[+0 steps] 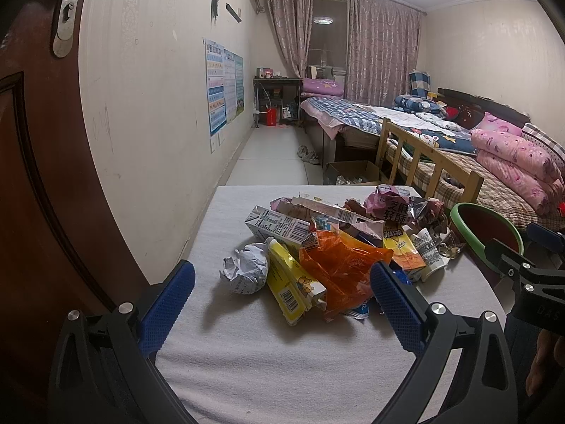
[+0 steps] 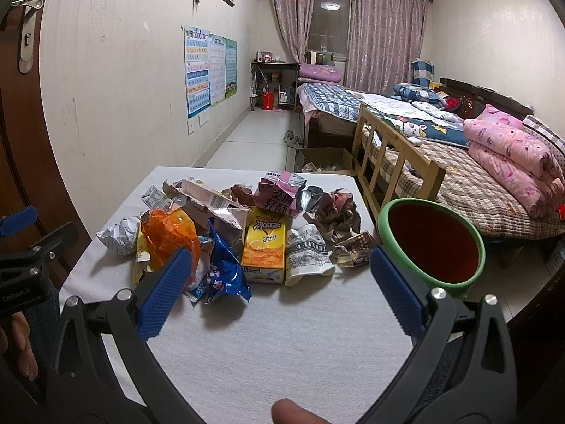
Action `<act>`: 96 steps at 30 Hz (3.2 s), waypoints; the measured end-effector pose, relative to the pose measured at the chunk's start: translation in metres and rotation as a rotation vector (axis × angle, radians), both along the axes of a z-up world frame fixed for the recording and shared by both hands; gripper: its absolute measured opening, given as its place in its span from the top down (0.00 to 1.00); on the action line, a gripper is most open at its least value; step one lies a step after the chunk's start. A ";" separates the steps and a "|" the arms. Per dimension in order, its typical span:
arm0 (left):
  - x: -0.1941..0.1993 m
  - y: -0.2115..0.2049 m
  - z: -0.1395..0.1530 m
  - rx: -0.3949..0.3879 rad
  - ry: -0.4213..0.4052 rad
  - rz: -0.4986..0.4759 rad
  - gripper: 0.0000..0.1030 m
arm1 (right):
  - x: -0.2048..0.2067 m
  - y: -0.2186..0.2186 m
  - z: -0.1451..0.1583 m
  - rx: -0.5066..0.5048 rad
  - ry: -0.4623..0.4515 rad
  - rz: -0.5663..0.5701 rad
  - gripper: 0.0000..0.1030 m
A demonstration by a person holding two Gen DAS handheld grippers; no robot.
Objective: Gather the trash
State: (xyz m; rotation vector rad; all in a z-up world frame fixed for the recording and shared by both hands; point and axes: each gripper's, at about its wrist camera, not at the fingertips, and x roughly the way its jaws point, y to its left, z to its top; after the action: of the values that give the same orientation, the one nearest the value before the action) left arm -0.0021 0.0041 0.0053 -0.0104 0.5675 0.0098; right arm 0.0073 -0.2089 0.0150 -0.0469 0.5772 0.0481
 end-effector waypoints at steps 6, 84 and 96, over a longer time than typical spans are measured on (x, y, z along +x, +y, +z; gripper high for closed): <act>0.000 -0.001 -0.001 0.000 0.001 0.000 0.08 | 0.001 0.000 0.000 0.001 0.001 0.000 0.03; 0.163 0.064 -0.098 -0.137 0.526 -0.020 0.29 | 0.163 -0.050 -0.100 0.042 0.520 0.043 0.12; 0.178 0.059 -0.125 -0.114 0.580 -0.021 0.41 | 0.177 -0.052 -0.110 0.075 0.540 0.057 0.21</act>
State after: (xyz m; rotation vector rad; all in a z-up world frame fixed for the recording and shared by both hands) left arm 0.1759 0.0635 -0.1193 -0.1149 1.1479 -0.0416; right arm 0.1842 -0.2607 -0.0950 0.0240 1.1128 0.1406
